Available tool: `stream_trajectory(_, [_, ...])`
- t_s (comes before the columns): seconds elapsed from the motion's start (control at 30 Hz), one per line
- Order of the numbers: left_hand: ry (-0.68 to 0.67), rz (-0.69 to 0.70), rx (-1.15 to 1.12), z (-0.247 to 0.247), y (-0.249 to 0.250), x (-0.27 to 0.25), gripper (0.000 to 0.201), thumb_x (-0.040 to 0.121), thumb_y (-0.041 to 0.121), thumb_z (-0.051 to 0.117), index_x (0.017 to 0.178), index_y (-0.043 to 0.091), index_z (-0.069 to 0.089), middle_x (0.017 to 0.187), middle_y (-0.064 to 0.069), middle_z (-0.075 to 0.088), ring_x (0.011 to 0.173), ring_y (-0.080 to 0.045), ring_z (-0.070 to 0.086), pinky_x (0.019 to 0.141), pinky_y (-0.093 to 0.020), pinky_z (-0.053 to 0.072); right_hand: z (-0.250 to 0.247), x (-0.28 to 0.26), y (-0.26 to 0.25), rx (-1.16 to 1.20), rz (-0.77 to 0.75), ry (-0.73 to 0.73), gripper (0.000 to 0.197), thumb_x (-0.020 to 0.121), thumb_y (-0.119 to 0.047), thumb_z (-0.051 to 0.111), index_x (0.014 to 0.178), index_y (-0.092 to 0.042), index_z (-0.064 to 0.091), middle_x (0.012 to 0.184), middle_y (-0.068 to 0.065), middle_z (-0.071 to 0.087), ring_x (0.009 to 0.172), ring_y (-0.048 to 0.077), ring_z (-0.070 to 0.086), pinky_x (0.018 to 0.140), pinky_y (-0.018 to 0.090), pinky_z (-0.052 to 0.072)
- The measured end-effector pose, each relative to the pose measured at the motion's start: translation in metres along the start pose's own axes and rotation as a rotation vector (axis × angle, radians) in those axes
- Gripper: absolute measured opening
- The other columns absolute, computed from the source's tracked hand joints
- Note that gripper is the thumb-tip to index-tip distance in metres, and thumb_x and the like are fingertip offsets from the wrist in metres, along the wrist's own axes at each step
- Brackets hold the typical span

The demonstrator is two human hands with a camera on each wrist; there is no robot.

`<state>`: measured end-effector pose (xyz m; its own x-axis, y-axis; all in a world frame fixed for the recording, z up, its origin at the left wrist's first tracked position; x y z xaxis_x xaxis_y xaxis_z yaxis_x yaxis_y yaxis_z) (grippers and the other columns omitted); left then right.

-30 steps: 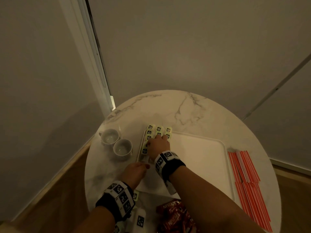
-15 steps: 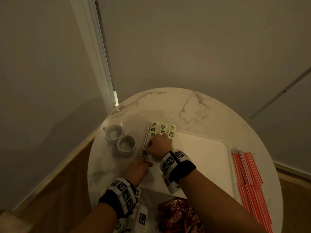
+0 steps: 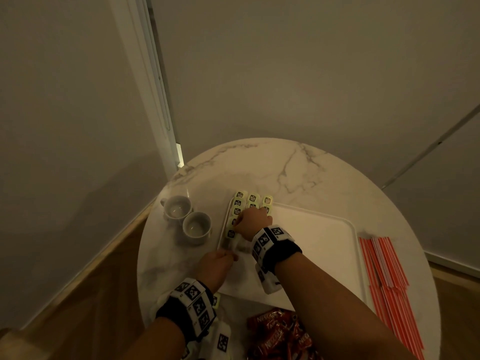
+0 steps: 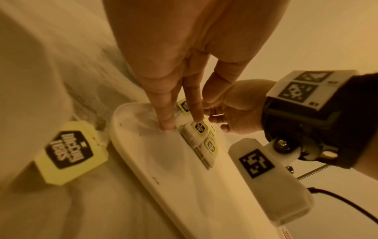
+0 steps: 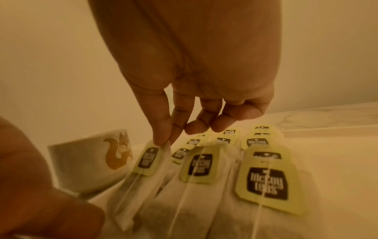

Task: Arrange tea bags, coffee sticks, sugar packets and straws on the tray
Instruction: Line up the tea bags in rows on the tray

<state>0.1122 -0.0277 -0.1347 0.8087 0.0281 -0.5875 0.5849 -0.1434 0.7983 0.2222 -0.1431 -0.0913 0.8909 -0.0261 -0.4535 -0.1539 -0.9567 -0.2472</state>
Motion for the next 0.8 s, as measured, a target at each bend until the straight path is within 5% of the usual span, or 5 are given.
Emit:
stream_trajectory(0.4, [-0.01, 0.019, -0.02, 0.0, 0.004, 0.003, 0.021, 0.085, 0.013, 0.054, 0.076, 0.026, 0.069, 0.096, -0.002, 0.068, 0.098, -0.021, 0.059, 0.099, -0.041, 0.047, -0.003, 0.006, -0.002, 0.089, -0.015, -0.029, 0.023, 0.087, -0.032, 0.061, 0.105, -0.023, 0.072, 0.115, 0.008, 0.062, 0.12, 0.031, 0.043, 0.103, 0.045, 0.039])
stream_trajectory(0.53, [0.001, 0.015, -0.048, -0.003, 0.002, 0.0, 0.016, 0.077, 0.024, 0.055, 0.076, 0.026, 0.071, 0.088, -0.002, 0.066, 0.093, -0.023, 0.061, 0.095, -0.045, 0.047, -0.014, -0.007, -0.011, 0.266, -0.181, -0.018, 0.01, 0.077, -0.031, 0.073, 0.07, -0.031, 0.066, 0.089, -0.001, 0.066, 0.101, 0.028, 0.06, 0.088, 0.046, 0.053])
stream_trajectory(0.63, [0.025, 0.005, -0.123, -0.005, 0.0, 0.0, 0.021, 0.077, 0.022, 0.055, 0.071, 0.026, 0.075, 0.084, -0.004, 0.067, 0.09, -0.026, 0.062, 0.095, -0.048, 0.047, -0.029, -0.023, -0.011, 0.417, -0.295, 0.026, 0.003, 0.08, -0.021, 0.074, 0.079, -0.02, 0.071, 0.077, -0.011, 0.053, 0.088, 0.02, 0.059, 0.076, 0.038, 0.054])
stream_trajectory(0.7, [0.048, 0.03, -0.137, -0.007, 0.006, -0.002, 0.021, 0.074, 0.025, 0.055, 0.071, 0.031, 0.075, 0.081, -0.002, 0.066, 0.086, -0.025, 0.061, 0.089, -0.045, 0.049, -0.037, -0.03, -0.005, 0.542, -0.331, 0.068, 0.008, 0.083, -0.015, 0.072, 0.089, -0.01, 0.073, 0.079, -0.009, 0.049, 0.081, 0.016, 0.055, 0.067, 0.025, 0.05])
stream_trajectory(0.8, [0.089, 0.103, -0.128, -0.012, 0.019, -0.008, 0.021, 0.079, 0.015, 0.057, 0.076, 0.026, 0.074, 0.061, 0.009, 0.057, 0.068, -0.016, 0.052, 0.071, -0.033, 0.042, -0.04, -0.033, 0.008, 0.616, -0.329, 0.174, 0.01, 0.083, -0.016, 0.071, 0.082, -0.025, 0.069, 0.083, -0.007, 0.05, 0.094, 0.025, 0.054, 0.086, 0.039, 0.046])
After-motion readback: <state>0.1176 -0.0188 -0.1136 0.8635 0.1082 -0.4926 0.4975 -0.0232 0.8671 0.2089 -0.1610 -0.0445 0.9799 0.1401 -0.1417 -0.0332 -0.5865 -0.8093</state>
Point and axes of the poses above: each hand's wrist, its own x-axis towards the middle knuckle, its own z-axis out of the palm, y = z × x, the point moved 10 cm from there along x, towards the middle knuckle
